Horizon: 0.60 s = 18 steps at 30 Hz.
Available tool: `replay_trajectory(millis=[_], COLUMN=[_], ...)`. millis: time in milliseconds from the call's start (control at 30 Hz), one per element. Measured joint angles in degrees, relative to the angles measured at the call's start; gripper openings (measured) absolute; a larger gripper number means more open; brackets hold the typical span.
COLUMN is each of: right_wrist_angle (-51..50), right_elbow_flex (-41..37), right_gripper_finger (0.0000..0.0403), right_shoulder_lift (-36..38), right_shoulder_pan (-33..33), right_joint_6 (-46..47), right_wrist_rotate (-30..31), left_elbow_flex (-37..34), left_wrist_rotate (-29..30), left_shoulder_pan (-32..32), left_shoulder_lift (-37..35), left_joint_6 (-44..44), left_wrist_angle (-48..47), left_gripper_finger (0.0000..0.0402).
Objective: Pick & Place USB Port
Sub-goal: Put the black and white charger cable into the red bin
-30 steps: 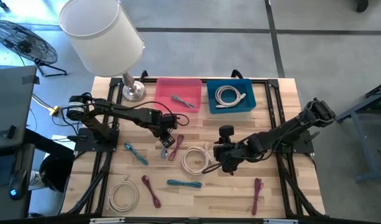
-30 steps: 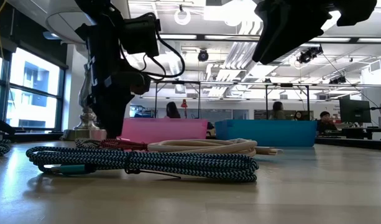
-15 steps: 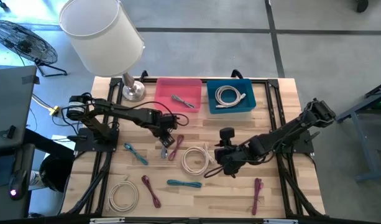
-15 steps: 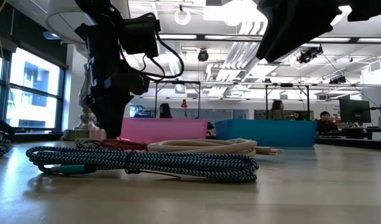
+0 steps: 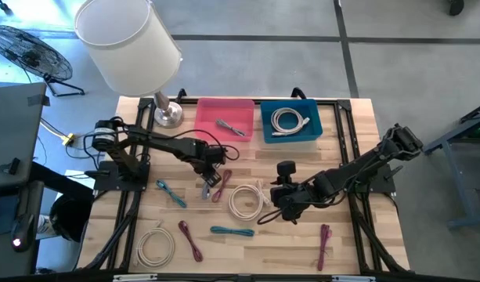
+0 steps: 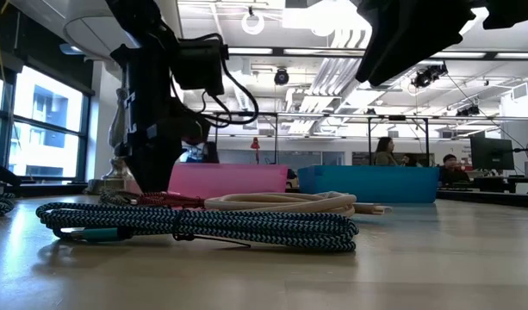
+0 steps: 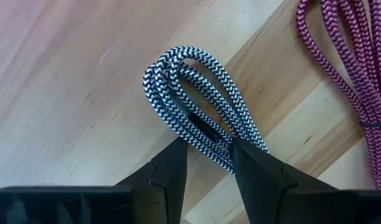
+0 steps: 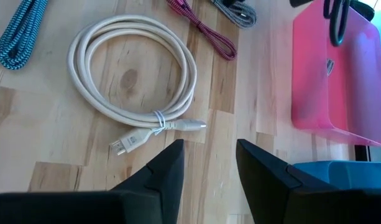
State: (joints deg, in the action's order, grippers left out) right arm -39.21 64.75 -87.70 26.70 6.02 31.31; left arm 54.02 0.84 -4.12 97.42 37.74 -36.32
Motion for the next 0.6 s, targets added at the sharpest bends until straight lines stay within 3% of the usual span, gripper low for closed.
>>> replay_trajectory(millis=[200, 367, 600], right_wrist_angle=[0.01, 0.0, -0.99], right_elbow_flex=[0.0, 0.0, 0.0], right_gripper_finger=[0.0138, 0.0138, 0.0138], right_shoulder_lift=[0.0, 0.0, 0.0], right_shoulder_pan=[0.0, 0.0, 0.0], right_joint_6=[0.0, 0.61, 1.08], right_wrist_rotate=[0.0, 0.0, 0.08], left_elbow_flex=[-0.05, -0.09, 0.82], left_wrist_rotate=[0.97, 2.51, 3.17], left_shoulder_pan=[0.0, 0.02, 0.12], left_shoulder_lift=[1.76, 1.97, 1.09], left_joint_6=[-1.91, -6.97, -10.67], left_wrist_angle=[0.96, 2.27, 1.49], left_gripper_finger=[0.0117, 0.0019, 0.0006])
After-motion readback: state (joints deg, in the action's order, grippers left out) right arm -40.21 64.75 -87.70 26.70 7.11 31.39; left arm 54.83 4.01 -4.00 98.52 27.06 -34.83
